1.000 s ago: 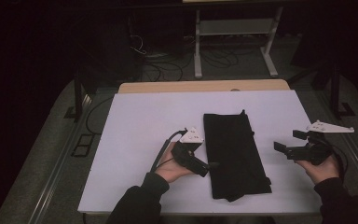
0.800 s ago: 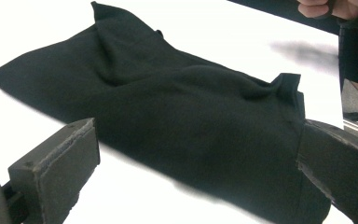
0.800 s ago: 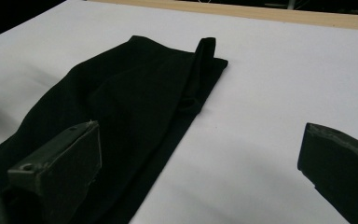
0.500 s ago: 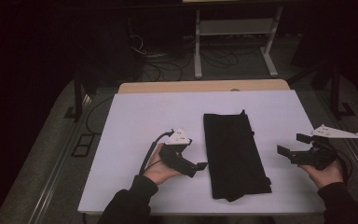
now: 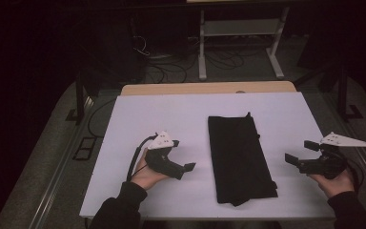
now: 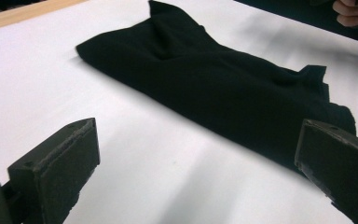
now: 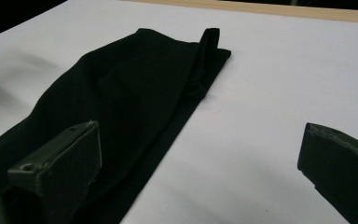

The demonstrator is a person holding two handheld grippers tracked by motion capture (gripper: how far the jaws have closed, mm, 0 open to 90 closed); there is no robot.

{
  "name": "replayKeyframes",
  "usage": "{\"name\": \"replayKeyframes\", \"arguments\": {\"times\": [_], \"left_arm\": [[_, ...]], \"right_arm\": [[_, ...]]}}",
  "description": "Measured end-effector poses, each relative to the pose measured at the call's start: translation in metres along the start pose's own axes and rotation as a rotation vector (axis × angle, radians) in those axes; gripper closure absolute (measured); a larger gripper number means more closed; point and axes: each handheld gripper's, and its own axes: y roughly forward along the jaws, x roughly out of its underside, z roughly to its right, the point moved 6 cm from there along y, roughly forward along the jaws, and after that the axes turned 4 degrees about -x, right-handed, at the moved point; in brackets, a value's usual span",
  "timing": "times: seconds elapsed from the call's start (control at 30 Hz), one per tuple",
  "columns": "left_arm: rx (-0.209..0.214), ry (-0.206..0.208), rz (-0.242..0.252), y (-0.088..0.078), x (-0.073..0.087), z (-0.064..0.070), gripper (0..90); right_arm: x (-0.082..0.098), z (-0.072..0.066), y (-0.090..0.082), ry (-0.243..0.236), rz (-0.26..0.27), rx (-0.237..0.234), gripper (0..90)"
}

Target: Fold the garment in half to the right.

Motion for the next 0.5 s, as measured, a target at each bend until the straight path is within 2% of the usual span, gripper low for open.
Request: {"name": "replayKeyframes", "arguments": {"times": [0.13, 0.5], "left_arm": [[-0.016, -0.016, 0.015, -0.007, 0.002, -0.006, 0.0], [-0.049, -0.025, 0.026, -0.025, 0.009, -0.02, 0.0]], "right_arm": [[0.001, -0.001, -0.002, -0.004, 0.0, -0.004, 0.0], [0.004, -0.002, -0.001, -0.008, -0.008, -0.008, 0.0]]}}
